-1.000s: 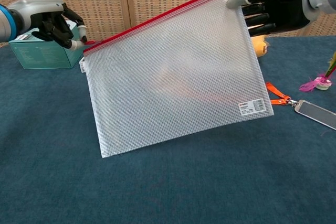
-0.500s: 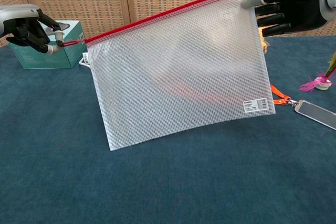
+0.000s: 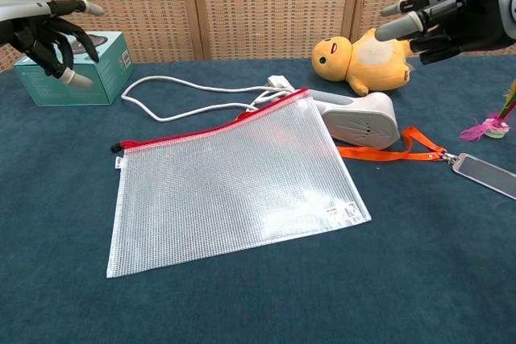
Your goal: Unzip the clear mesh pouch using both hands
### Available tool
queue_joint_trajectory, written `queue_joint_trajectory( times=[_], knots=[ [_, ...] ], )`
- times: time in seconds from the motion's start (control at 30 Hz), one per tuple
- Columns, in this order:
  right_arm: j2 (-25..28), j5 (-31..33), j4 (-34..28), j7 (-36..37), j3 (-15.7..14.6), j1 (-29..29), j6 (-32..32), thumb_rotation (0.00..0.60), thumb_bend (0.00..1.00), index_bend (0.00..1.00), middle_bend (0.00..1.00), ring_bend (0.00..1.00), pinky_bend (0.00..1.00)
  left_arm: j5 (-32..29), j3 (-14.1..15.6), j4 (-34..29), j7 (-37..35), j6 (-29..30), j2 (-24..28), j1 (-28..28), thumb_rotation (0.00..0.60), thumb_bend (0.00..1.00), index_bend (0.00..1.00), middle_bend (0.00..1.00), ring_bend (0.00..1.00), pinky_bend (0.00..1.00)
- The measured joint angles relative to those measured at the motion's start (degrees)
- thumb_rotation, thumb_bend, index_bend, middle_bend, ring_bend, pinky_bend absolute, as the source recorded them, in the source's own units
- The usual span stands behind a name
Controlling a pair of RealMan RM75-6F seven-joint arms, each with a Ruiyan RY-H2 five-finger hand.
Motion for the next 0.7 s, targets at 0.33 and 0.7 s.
queue_joint_trajectory(
  times=[0.33, 0.7],
  knots=[
    [-0.2, -19.7, -2.0, -16.2, -6.8, -4.6, 20.7, 0.6, 0.0, 0.0, 0.1, 0.08, 0.04, 2.7, 2.7, -8.5, 11.9, 10.8, 4.8, 5.1, 0.6, 0.0, 0.0, 0.0, 0.0, 0.0],
    [-0.9, -46.5, 1.6, -35.9, -19.9, -18.7, 51.3, 0.6, 0.0, 0.01, 0.0, 0.0, 0.0, 10.8, 10.7, -22.9, 21.8, 32.5, 9.4, 19.5, 0.6, 0.0, 0.0, 0.0, 0.0, 0.0]
  ],
)
